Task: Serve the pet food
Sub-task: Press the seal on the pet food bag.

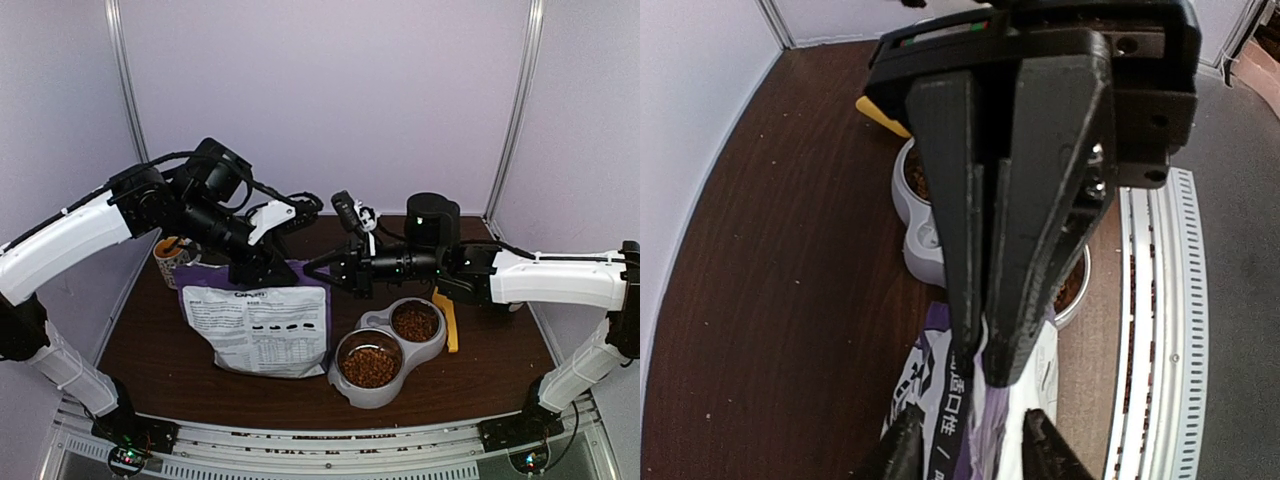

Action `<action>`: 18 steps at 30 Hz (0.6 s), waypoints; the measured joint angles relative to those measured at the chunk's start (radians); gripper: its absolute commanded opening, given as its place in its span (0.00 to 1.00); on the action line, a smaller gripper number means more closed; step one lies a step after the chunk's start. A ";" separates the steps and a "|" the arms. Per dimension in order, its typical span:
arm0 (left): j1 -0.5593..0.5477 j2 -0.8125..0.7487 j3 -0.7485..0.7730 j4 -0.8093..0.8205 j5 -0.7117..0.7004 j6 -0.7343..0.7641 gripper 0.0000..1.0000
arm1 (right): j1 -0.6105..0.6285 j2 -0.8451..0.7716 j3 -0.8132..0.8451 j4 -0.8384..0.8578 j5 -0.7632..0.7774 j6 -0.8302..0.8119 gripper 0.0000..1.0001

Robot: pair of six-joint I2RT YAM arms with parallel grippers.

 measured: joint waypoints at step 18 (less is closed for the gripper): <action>0.000 0.013 0.003 -0.002 0.027 0.025 0.31 | 0.000 -0.008 0.000 -0.012 0.002 0.000 0.00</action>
